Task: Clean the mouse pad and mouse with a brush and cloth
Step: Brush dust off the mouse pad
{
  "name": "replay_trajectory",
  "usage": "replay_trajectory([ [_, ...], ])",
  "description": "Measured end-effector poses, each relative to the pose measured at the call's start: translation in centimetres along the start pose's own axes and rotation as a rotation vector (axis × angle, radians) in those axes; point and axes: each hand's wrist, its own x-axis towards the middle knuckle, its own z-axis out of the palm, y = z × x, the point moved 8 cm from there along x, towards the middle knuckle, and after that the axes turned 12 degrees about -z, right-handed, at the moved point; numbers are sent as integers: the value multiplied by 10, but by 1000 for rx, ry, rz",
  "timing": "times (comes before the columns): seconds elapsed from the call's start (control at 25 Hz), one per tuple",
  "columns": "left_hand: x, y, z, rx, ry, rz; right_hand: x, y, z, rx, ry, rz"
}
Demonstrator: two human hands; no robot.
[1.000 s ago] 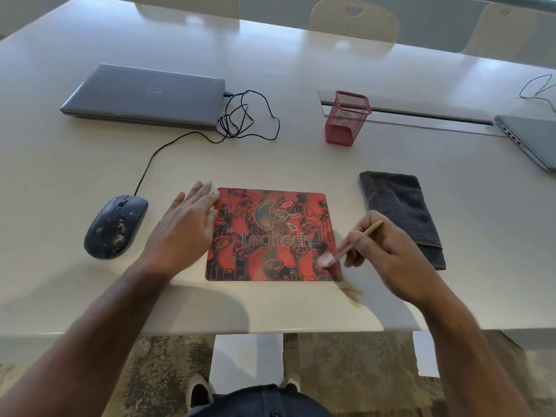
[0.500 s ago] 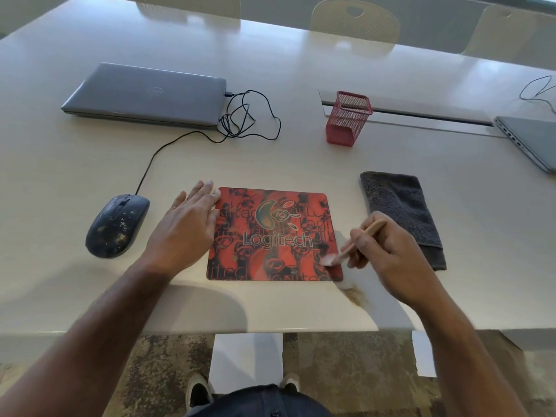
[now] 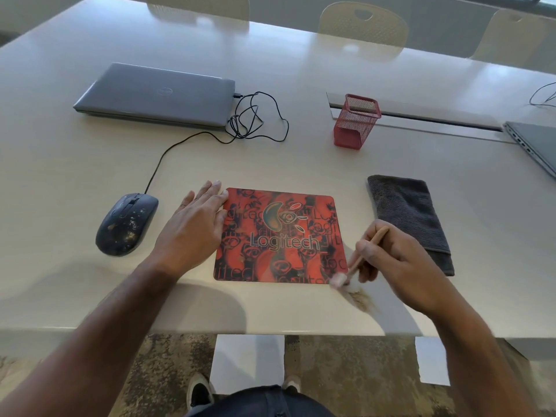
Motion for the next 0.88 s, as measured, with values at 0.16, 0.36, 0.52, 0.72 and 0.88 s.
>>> replay_trajectory([
  [0.16,1,-2,0,0,0,5,2,-12,-6,61,137,-81],
  [0.36,1,-1,0,-3,8,0,-1,-1,5,72,83,-31],
  [0.52,0,-2,0,-8,-1,-5,-2,-4,-16,-78,186,3],
  [0.72,-3,2,-11,-90,3,-23,7,-19,3,9,363,-70],
  [0.88,-10,6,-37,-139,51,38,18,-23,33,89,374,-82],
])
